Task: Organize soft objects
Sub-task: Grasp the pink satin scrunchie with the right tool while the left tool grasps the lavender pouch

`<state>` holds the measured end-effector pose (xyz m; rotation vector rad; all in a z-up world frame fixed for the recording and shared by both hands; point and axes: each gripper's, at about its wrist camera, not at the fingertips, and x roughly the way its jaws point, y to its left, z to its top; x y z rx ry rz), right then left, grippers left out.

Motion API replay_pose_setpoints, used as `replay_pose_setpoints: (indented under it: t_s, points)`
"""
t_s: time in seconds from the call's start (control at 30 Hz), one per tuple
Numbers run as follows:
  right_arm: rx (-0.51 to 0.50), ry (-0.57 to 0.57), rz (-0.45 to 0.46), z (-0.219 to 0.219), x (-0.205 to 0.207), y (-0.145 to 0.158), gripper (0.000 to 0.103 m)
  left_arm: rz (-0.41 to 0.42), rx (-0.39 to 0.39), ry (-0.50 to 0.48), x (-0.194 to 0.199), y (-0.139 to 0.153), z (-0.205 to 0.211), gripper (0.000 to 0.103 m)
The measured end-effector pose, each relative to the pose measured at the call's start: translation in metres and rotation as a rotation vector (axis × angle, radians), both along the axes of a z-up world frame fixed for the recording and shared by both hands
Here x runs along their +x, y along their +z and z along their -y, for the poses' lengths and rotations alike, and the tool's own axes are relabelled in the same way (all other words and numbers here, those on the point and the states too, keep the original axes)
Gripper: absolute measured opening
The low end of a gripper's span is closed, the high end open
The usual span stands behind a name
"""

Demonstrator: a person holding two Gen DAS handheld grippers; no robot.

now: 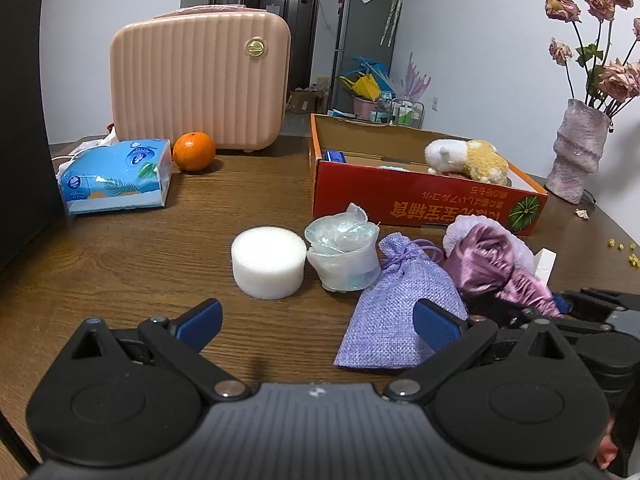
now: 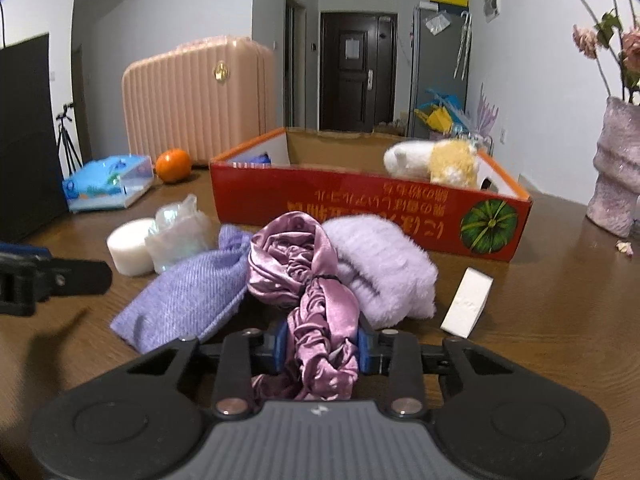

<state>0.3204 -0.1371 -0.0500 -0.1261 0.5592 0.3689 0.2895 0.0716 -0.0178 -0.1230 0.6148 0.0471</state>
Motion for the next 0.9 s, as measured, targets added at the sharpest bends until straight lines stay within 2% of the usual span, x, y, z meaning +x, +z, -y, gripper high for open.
replay_pose_setpoints:
  t_s: [0.3, 0.9]
  points:
    - [0.064, -0.02, 0.094, 0.019, -0.011, 0.021, 0.031, -0.008, 0.0, 0.015, 0.003, -0.003, -0.002, 0.103]
    - [0.088, -0.053, 0.131, 0.047, -0.01, 0.027, 0.032, -0.017, -0.03, -0.044, 0.02, -0.007, 0.022, 0.103]
